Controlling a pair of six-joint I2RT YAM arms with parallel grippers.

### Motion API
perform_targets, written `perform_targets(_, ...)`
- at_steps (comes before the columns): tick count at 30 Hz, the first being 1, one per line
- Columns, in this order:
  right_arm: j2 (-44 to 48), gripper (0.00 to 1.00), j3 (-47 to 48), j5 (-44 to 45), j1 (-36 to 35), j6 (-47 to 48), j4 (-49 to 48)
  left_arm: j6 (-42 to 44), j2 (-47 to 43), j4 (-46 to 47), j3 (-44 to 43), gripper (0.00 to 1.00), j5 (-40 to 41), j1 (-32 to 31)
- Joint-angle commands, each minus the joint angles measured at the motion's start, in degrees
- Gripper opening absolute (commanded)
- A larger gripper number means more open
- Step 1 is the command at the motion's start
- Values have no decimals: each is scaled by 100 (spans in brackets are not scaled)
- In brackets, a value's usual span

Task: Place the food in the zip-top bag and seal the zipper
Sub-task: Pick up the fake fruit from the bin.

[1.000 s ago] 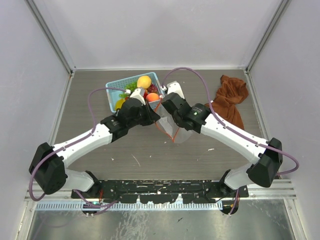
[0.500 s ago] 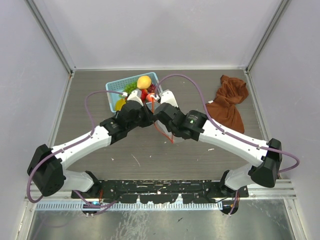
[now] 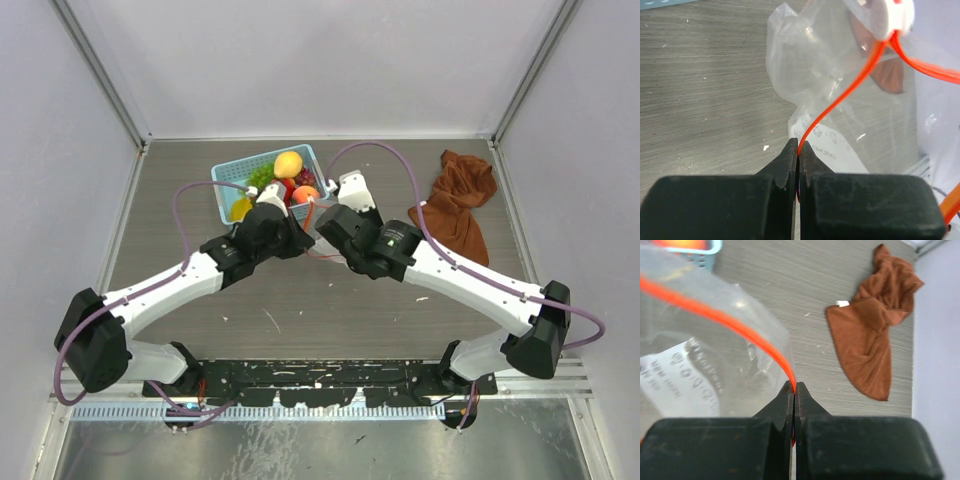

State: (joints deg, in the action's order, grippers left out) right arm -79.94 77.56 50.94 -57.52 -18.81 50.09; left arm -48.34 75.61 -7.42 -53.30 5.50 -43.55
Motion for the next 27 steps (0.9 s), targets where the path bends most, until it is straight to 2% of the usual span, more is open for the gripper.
perform_targets(1,387,0,-197,939,294,85,-432,422,81,-257,-117,0,-75,-30)
perform_targets(6,652,0,-642,1056,649,621,-1332,743,491,-419,-616,0,-149,-27)
perform_targets(10,829,0,-1042,694,701,1209,-2199,810,919,-51,-898,0,-418,-28)
perform_targets(15,735,0,-1489,346,729,1207,-2611,616,1470,256,-961,0,-774,-31)
perform_targets(19,659,0,-1741,225,734,1043,-2687,537,1531,381,-755,1,-784,-26)
perform_targets(24,747,0,-1930,91,733,1030,-2858,569,1433,335,-621,8,-616,-30)
perform_targets(27,760,0,-1984,-46,726,1076,-2908,575,1335,295,-614,21,-605,-30)
